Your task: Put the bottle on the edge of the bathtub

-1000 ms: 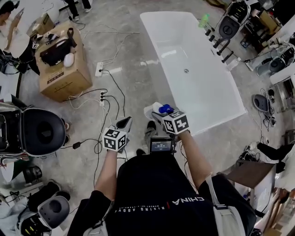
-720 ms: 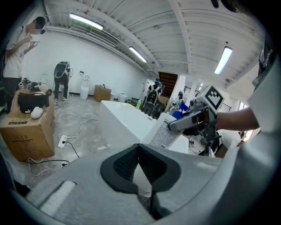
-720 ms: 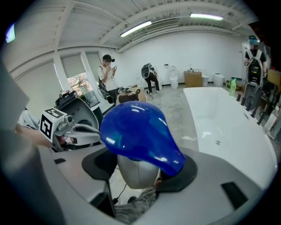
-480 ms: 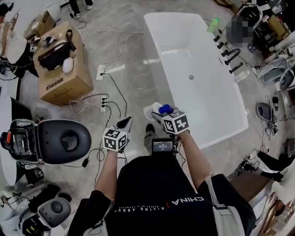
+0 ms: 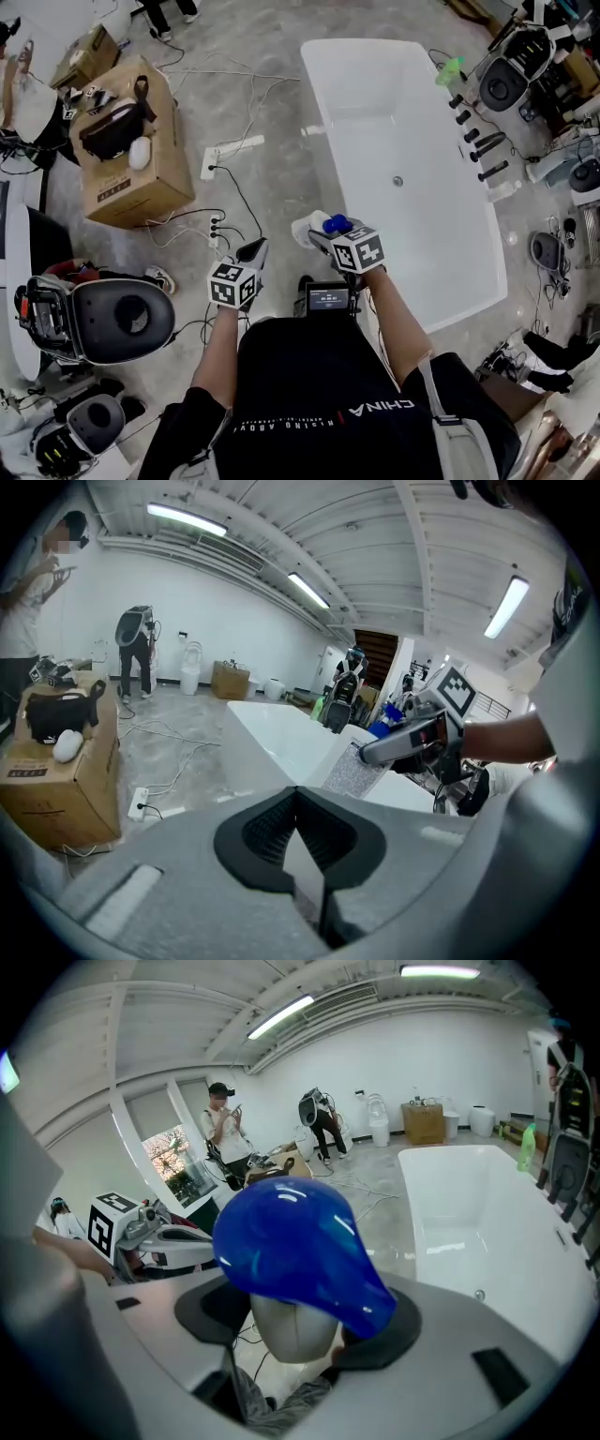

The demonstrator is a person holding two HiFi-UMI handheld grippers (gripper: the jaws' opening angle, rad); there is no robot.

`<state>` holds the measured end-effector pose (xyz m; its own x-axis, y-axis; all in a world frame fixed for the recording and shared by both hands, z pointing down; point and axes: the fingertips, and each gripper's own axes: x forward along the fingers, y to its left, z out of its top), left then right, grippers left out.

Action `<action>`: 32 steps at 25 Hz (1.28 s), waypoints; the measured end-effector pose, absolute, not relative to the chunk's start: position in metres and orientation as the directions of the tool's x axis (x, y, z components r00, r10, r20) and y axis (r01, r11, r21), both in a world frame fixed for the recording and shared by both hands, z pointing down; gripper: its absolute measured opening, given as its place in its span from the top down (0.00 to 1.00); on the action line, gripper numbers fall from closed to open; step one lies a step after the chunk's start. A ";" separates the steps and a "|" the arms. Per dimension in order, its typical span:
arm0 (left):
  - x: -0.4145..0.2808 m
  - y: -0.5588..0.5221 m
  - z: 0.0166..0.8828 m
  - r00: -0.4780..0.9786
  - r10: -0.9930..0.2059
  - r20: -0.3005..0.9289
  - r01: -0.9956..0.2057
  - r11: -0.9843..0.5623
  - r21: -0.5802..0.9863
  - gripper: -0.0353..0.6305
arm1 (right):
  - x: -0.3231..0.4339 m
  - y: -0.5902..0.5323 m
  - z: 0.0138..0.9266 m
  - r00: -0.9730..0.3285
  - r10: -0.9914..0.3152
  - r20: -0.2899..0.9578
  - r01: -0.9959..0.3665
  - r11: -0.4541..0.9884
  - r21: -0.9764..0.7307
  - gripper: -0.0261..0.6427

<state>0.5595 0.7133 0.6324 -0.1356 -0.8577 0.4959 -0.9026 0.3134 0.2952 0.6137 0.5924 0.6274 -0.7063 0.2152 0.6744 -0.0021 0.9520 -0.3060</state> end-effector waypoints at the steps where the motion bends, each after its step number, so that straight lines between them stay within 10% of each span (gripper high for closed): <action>1: 0.555 0.706 0.631 -0.140 -0.857 0.496 -0.901 0.318 0.294 0.93 | 0.608 0.585 0.626 -0.707 0.220 0.672 0.004 0.952 -0.308 0.55; 32: 0.236 0.565 0.615 -0.021 -0.887 0.461 -0.930 0.186 0.316 0.93 | 0.286 0.459 0.606 -0.701 0.137 0.700 -0.053 0.969 -0.242 0.55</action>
<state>0.2364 0.5648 0.6154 -0.0208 -0.8874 0.4605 -0.9303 0.1859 0.3161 0.2862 0.4586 0.6059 -0.7010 0.1371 0.6999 -0.0525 0.9688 -0.2423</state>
